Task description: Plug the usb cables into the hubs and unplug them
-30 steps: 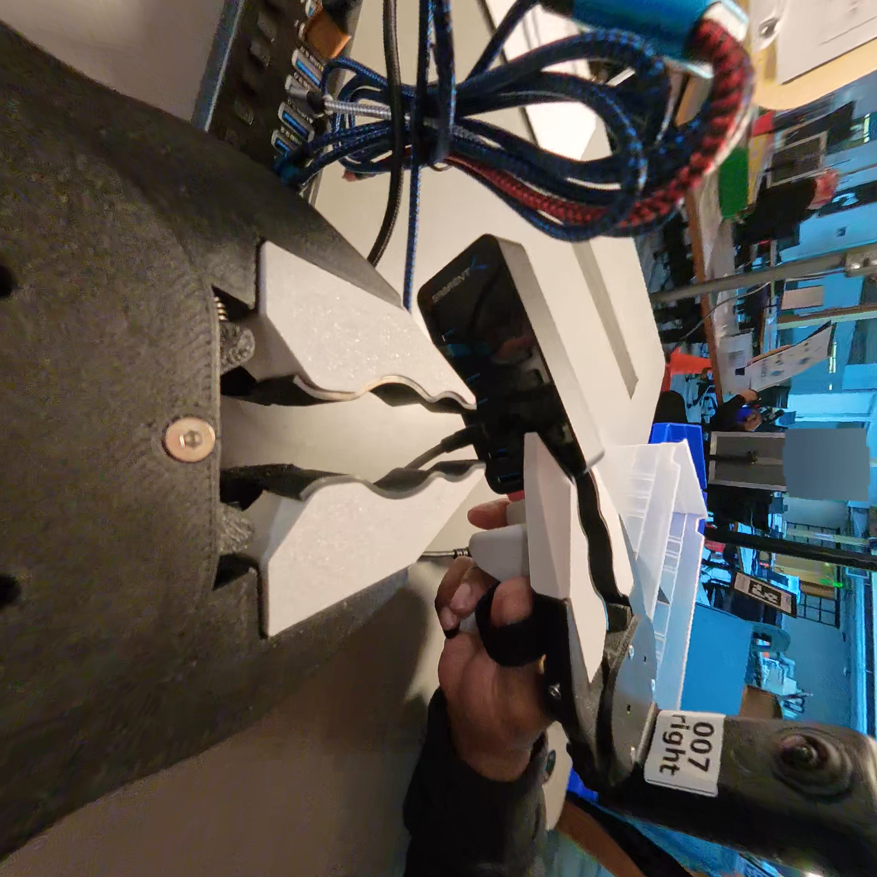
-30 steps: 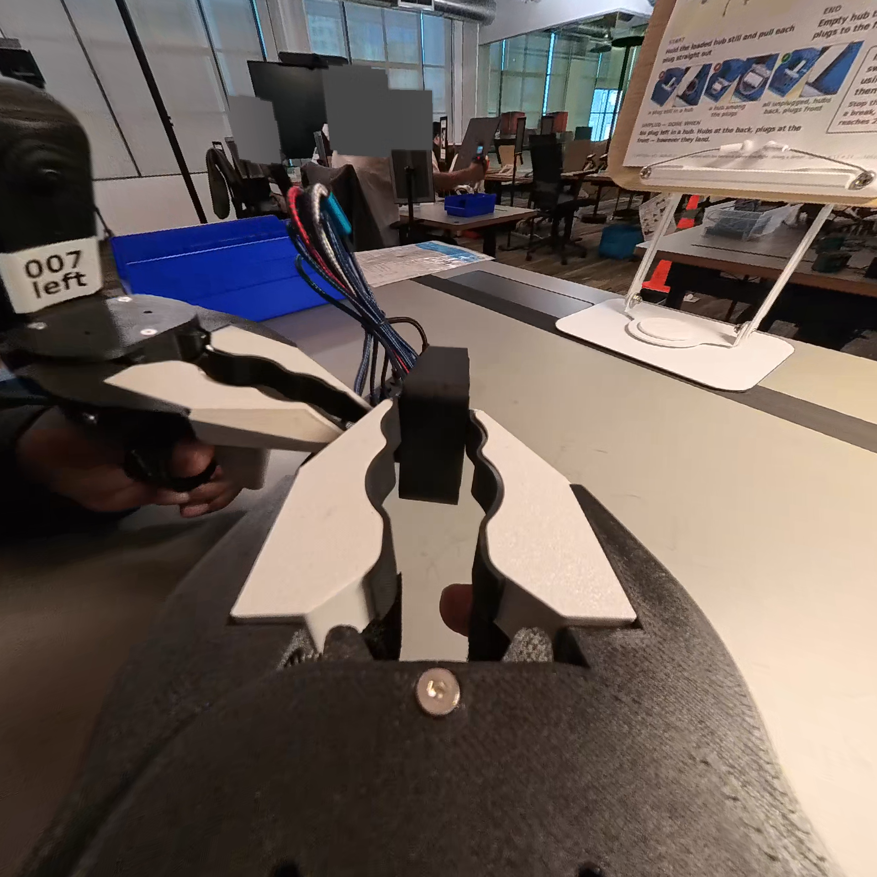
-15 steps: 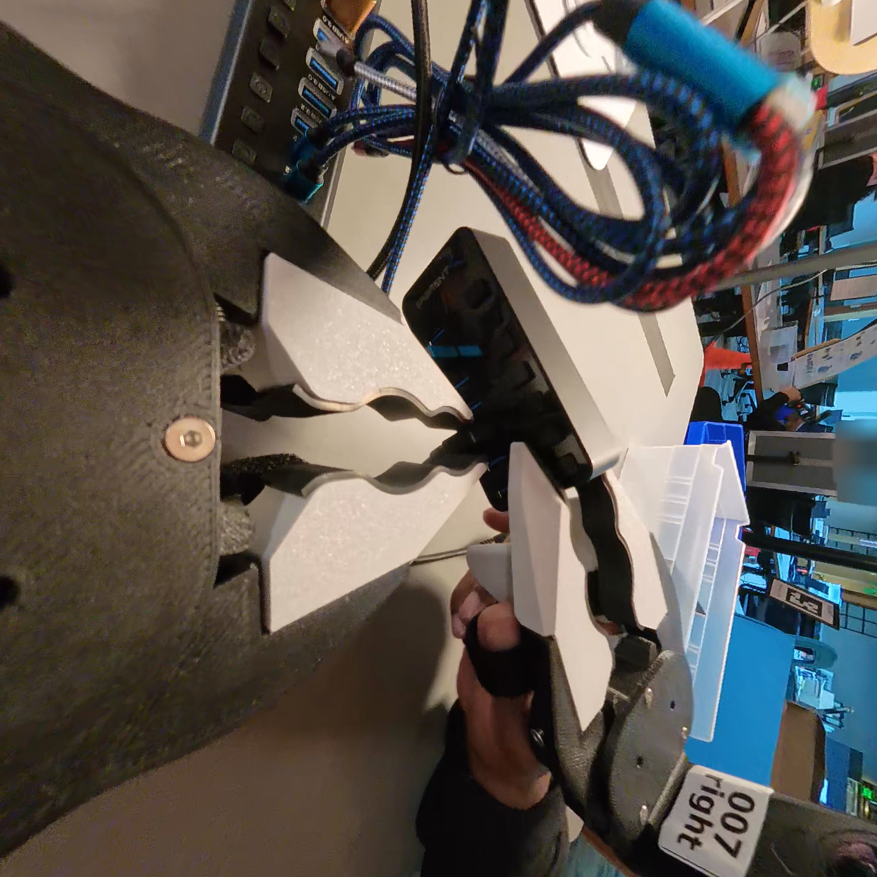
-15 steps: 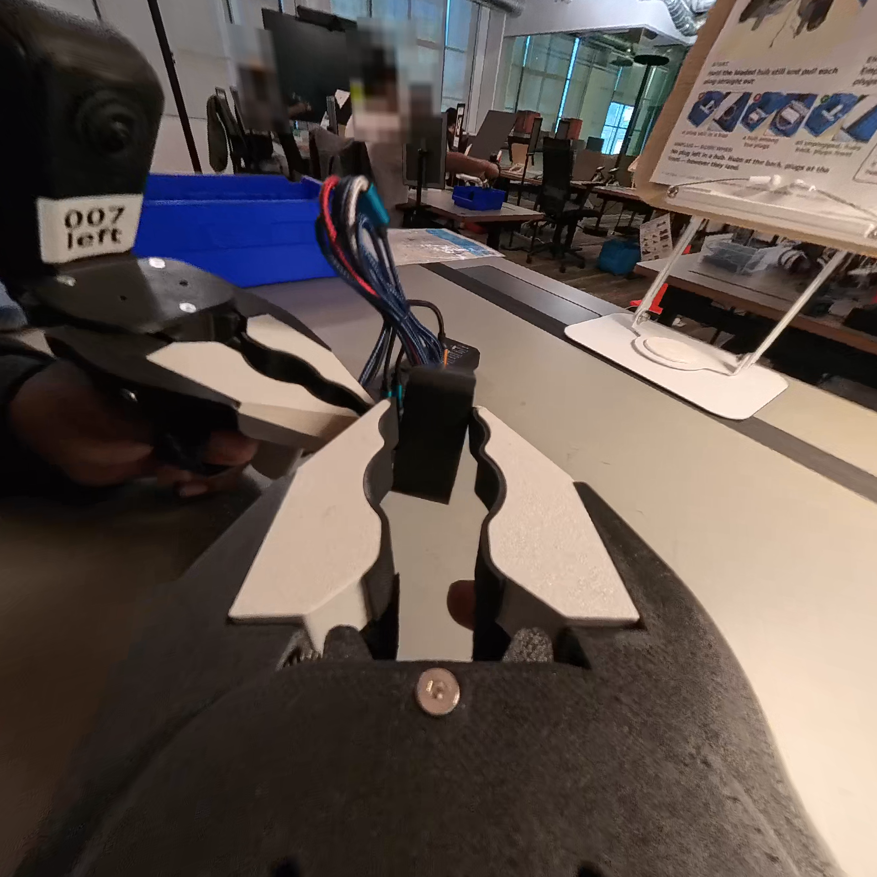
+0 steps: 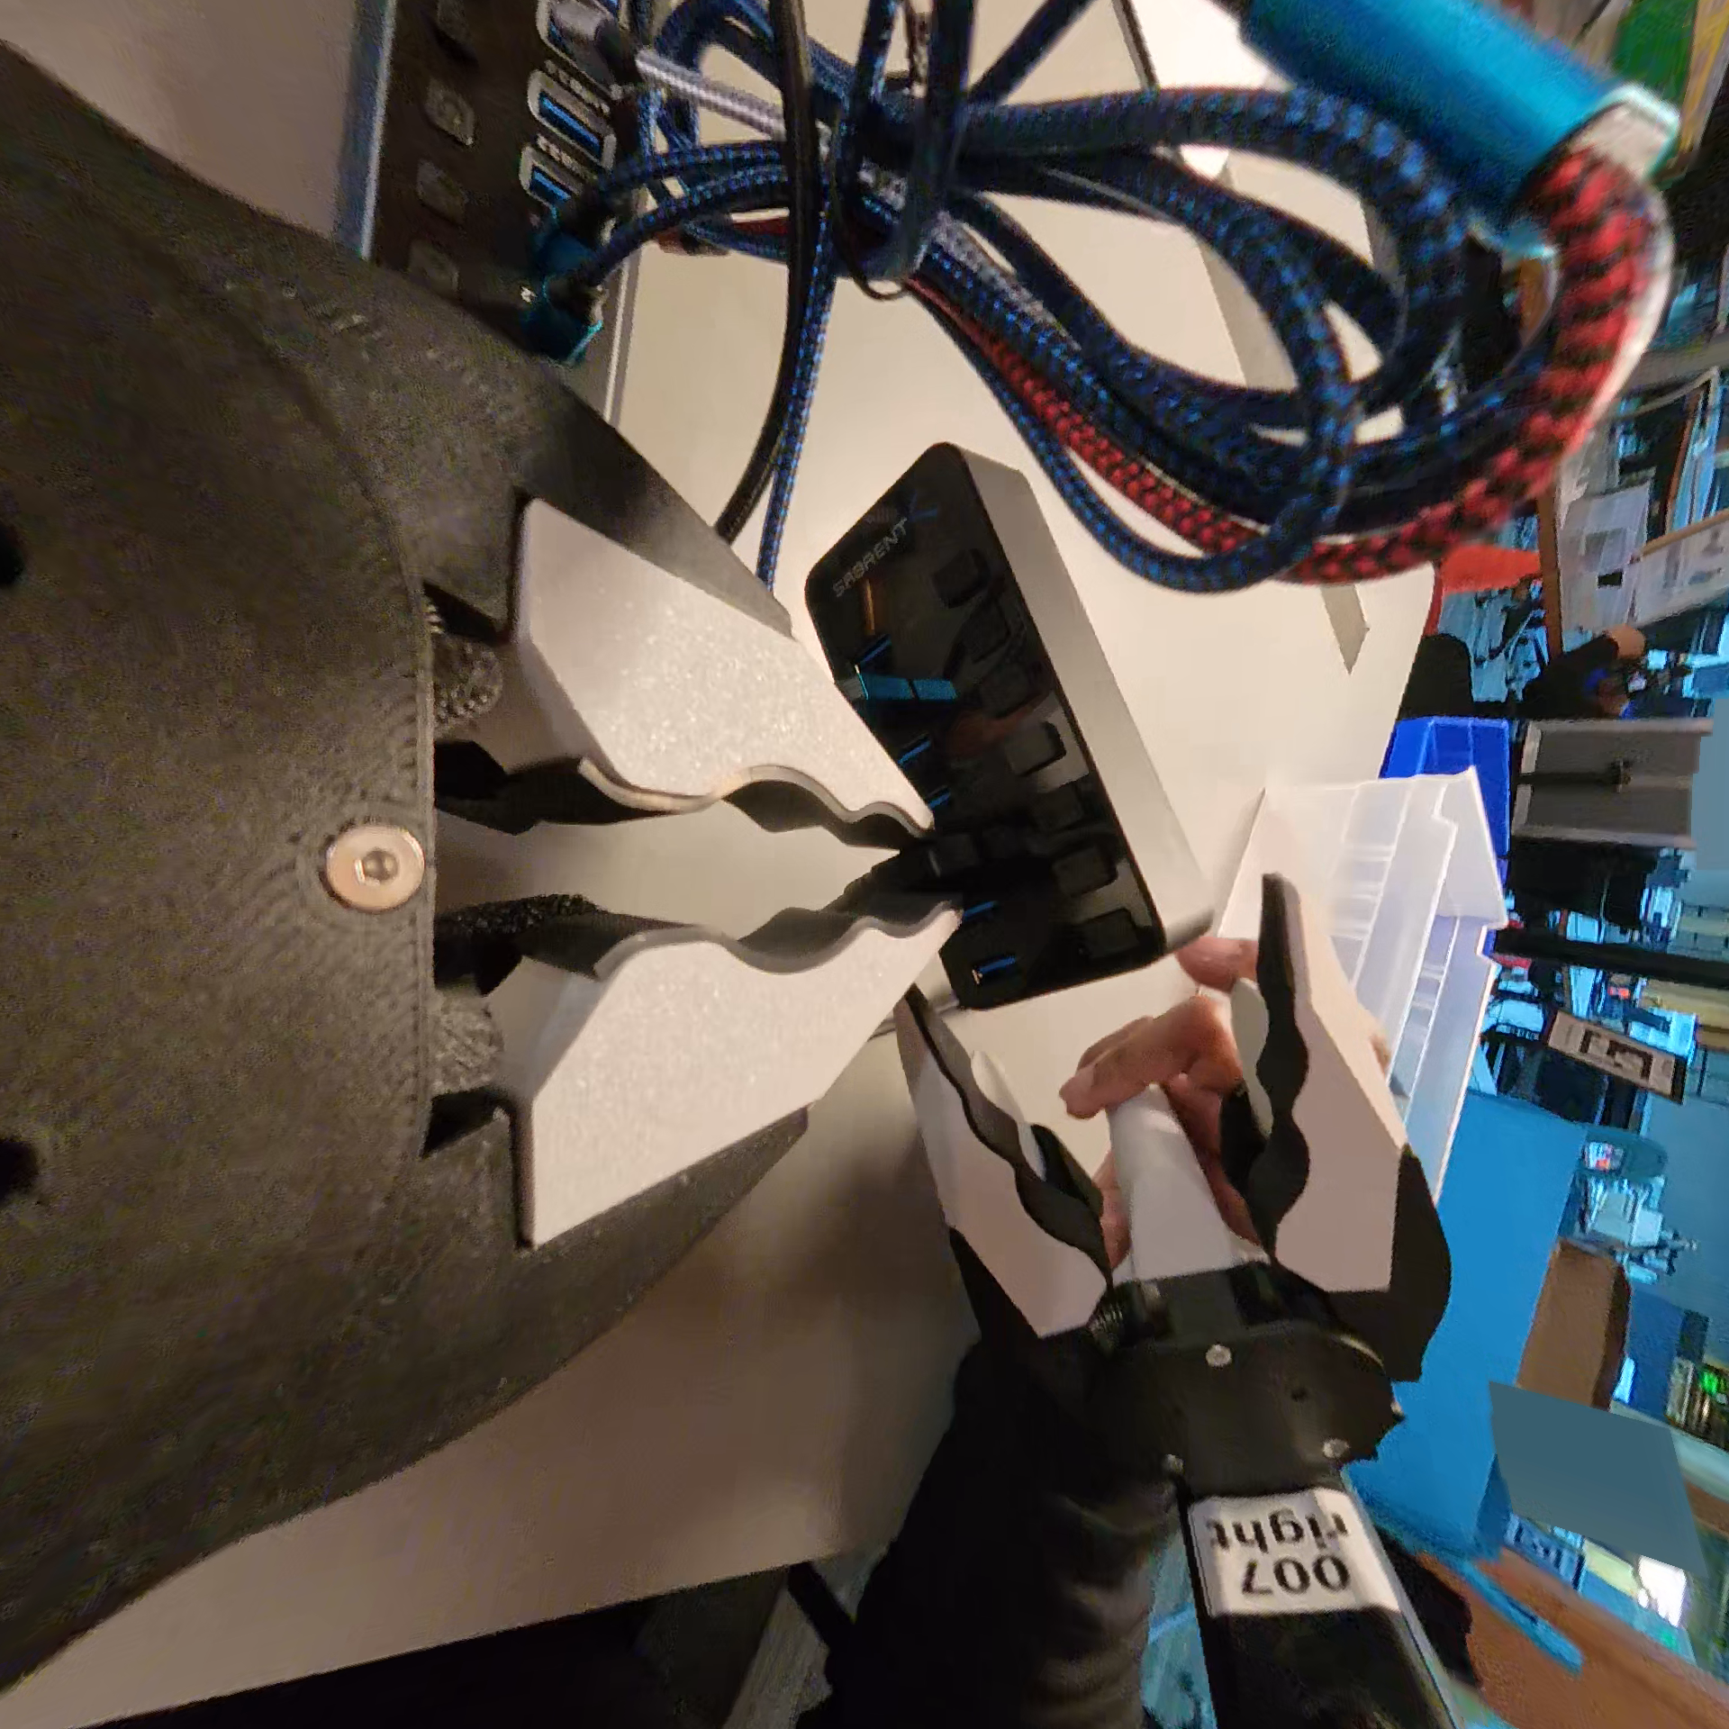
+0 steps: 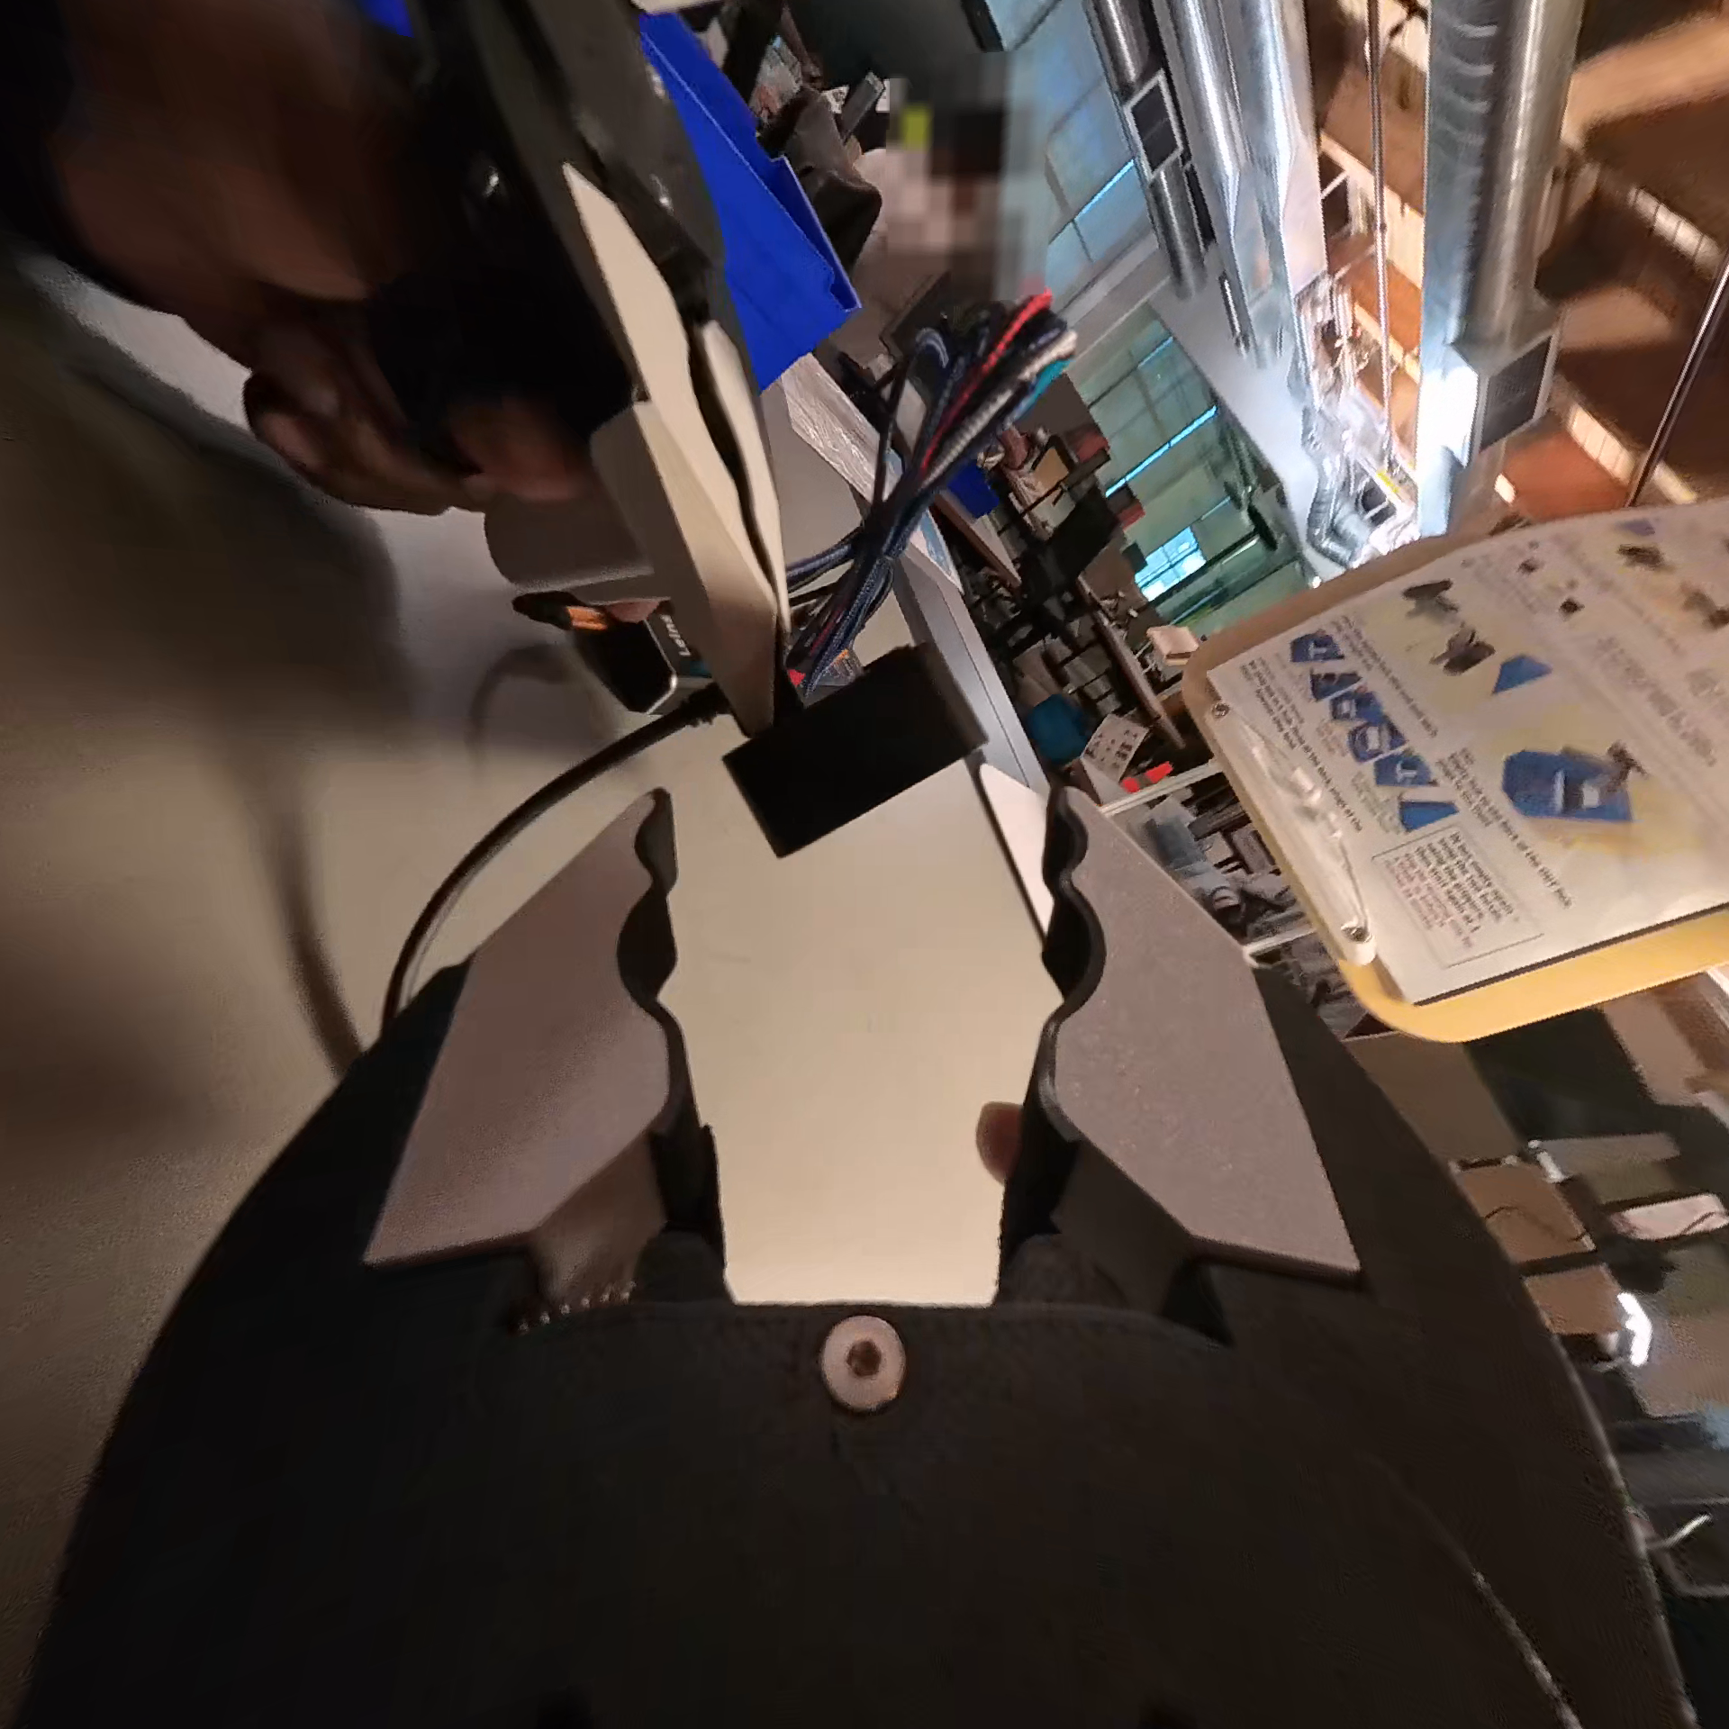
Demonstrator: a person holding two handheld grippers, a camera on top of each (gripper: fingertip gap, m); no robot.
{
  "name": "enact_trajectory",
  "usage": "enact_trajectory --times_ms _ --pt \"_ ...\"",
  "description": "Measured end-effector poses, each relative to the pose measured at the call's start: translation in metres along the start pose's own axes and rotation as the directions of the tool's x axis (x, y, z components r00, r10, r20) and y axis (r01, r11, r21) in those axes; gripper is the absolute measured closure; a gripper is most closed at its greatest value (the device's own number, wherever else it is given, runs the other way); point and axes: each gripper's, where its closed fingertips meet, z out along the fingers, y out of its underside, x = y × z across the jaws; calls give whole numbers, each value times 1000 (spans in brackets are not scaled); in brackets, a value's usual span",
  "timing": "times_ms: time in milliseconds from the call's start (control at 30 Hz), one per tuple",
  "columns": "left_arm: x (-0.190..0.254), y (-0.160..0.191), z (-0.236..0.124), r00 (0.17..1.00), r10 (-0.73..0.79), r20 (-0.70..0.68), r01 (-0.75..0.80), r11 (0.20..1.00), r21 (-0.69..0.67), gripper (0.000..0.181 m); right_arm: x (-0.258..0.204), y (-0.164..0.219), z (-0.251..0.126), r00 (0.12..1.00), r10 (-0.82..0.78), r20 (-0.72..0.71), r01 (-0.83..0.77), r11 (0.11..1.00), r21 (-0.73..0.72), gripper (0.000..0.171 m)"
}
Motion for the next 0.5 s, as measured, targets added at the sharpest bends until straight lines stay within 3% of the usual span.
enact_trajectory --times_ms 333,500 --pt "34 6 -5 957 2 -289 -23 997 -70 169 -24 -7 8 980 -198 23 198 980 12 80" --pt "41 17 -3 931 -36 -365 -7 993 -116 168 -36 -19 13 978 -208 15 207 976 63 88"
